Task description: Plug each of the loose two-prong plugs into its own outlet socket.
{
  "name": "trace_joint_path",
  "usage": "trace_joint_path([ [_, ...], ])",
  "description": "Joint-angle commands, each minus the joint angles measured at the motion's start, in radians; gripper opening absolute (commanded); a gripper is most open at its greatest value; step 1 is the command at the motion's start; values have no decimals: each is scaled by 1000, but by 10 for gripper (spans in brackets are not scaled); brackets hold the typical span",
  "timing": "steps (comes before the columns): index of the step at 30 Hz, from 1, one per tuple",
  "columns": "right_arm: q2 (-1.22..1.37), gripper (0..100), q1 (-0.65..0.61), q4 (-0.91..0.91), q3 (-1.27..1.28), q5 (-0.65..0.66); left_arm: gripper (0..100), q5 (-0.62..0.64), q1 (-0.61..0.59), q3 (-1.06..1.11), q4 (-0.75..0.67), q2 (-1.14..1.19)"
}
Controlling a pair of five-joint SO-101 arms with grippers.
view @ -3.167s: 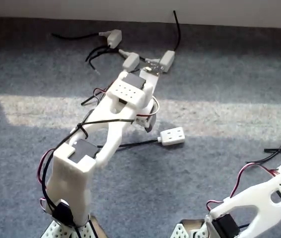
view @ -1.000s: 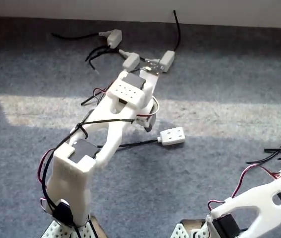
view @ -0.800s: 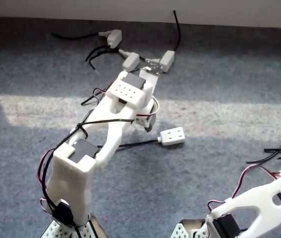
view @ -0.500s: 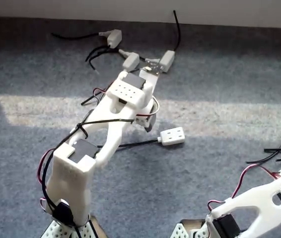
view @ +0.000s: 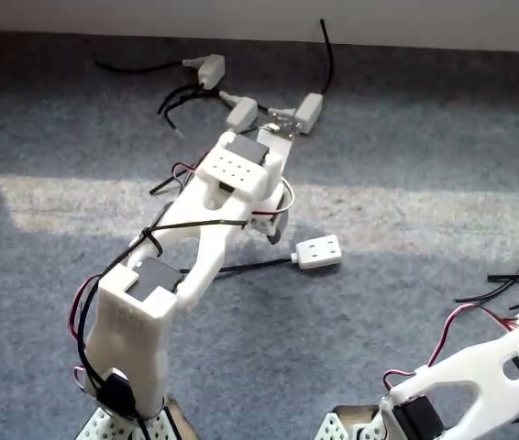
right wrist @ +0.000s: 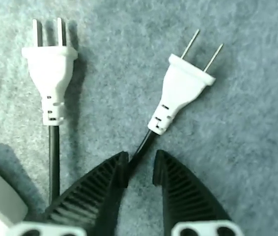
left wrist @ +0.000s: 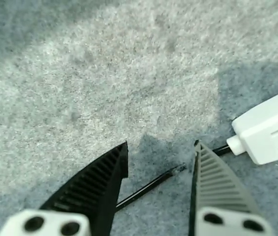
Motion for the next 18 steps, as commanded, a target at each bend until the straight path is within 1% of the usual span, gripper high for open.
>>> trace_joint_path([
  [1,-1,33,-35,19,-2,120,213,9,-5,-5,-8,-61],
  [4,64,33,-33,39,-2,138,213,9,-5,-4,-8,-61],
  [7,116,30,2,41,-7,140,213,9,-4,-4,-8,-61],
  [11,124,23,33,73,-16,141,213,9,-2,-4,-8,-59],
  [13,97,5,19,127,-74,141,213,9,-4,-4,-8,-59],
  [15,59,8,-13,189,-151,141,213,9,-4,-4,-8,-59],
  [18,-28,8,-54,193,-222,141,213,9,-5,-4,-8,-59],
])
